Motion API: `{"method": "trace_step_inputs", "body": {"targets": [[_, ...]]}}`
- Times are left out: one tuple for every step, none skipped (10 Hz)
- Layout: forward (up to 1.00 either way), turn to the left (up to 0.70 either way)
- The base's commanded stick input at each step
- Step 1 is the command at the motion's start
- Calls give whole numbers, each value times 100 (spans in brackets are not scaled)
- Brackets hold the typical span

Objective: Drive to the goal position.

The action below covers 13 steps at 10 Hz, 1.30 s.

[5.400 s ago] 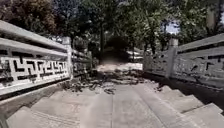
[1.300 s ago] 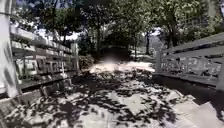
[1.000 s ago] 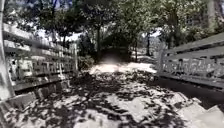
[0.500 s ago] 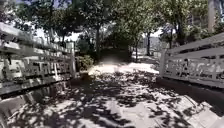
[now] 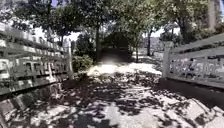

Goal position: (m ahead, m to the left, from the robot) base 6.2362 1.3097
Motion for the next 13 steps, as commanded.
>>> {"method": "trace_step_inputs", "body": {"targets": [[45, 0], [45, 0], [45, 0], [45, 0], [45, 0], [45, 0], [45, 0], [45, 0], [45, 0], [45, 0], [45, 0], [45, 0], [45, 0]]}}
